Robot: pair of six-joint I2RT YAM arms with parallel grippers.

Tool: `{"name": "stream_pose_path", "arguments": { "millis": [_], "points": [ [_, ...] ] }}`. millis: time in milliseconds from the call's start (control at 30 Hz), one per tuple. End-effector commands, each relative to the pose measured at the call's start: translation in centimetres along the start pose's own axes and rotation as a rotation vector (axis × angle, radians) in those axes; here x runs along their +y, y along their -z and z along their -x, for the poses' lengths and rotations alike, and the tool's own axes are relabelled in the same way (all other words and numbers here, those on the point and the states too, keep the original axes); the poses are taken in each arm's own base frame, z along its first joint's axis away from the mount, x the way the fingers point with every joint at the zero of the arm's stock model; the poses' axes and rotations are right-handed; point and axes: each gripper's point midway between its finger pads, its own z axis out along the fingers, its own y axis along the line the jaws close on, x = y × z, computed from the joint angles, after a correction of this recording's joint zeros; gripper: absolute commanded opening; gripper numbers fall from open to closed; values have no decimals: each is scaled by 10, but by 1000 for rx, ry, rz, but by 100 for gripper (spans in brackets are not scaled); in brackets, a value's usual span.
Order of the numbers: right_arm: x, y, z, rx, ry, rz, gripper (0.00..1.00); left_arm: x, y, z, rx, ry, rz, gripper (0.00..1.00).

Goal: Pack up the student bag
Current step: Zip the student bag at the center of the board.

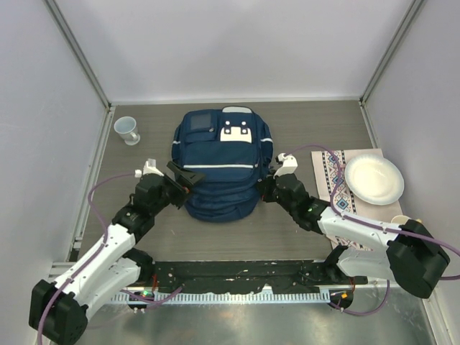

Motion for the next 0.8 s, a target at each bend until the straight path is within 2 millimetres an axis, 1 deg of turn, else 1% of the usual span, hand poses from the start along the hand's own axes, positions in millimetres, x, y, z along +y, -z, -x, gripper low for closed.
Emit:
{"name": "stream_pose_path", "arguments": {
  "millis": [0,67,100,167,200,267,300,333,367,433,467,633,700,733,767],
  "points": [
    [-8,5,19,-84,-16,-36,1,-24,6,-12,-46,31,-56,98],
    [-9,6,18,-81,-21,-40,1,-28,5,-21,-46,52,-62,98],
    [-9,6,18,-81,-22,-40,1,-29,2,-29,-35,43,-53,98],
    [-8,6,18,-80,-26,-33,1,-32,-1,-36,-20,55,-42,98],
    [-8,6,17,-78,-27,-32,1,-28,-5,-43,-7,51,-23,98],
    [-8,6,17,-79,-29,-33,1,-28,-8,-48,2,61,-18,98],
    [-8,5,18,-83,-32,-34,1,-32,-9,-51,11,72,-30,98],
    [-8,5,18,-83,-31,-36,1,-32,-12,-53,8,74,-27,98],
    [-8,5,18,-84,-33,-35,1,-40,-14,-53,1,85,-55,98],
    [-8,6,18,-85,-31,-31,1,-44,-20,-55,-3,100,-71,98],
    [-7,5,18,-84,-29,-30,1,-54,-22,-52,-22,121,-115,97],
    [-7,5,17,-77,-23,-30,1,-82,-34,-50,-45,221,-217,94],
    [-7,5,16,-75,-21,-29,1,-81,-42,-54,-36,238,-210,89],
    [-8,6,17,-75,-21,-31,1,-84,-43,-55,-35,253,-222,88],
    [-7,6,16,-75,-22,-29,1,-80,-47,-57,-35,253,-209,81]
  ]
}}
